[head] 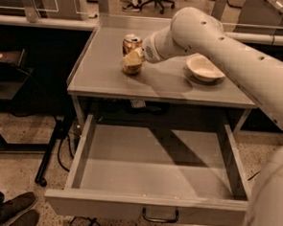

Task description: Place orange can into top drawer

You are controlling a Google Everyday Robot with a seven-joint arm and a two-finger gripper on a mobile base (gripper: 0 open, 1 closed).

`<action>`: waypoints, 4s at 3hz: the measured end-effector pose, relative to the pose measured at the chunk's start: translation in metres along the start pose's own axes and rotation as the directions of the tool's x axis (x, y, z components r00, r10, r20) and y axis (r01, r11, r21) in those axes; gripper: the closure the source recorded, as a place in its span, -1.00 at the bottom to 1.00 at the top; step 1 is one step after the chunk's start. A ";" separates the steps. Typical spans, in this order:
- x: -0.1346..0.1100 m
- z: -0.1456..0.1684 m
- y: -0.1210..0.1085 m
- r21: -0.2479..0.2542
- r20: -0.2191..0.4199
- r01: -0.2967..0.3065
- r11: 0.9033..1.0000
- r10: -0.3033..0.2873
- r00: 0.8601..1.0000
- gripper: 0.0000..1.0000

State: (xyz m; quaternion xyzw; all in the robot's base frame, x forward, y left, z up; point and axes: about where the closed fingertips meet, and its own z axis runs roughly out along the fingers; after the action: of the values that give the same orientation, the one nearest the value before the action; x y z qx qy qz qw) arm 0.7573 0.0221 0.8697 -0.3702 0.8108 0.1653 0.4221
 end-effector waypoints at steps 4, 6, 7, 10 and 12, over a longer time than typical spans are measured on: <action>0.036 -0.147 0.052 0.066 -0.048 0.013 0.998 -0.010 0.999 1.00; 0.063 -0.184 0.092 0.056 -0.121 -0.025 0.998 0.032 0.992 1.00; 0.082 -0.190 0.113 0.033 -0.139 -0.068 0.997 0.071 0.988 1.00; 0.159 -0.196 0.187 -0.021 -0.224 -0.226 0.974 0.215 0.950 1.00; 0.204 -0.162 0.206 -0.015 -0.248 -0.305 0.952 0.292 0.924 1.00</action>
Offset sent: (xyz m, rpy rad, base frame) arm -0.1401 -0.0755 0.0795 -0.0454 -0.0912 -0.0719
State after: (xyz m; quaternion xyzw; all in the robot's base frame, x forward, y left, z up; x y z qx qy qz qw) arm 0.4381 -0.0277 0.7919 -0.2710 0.8986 0.2025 0.2796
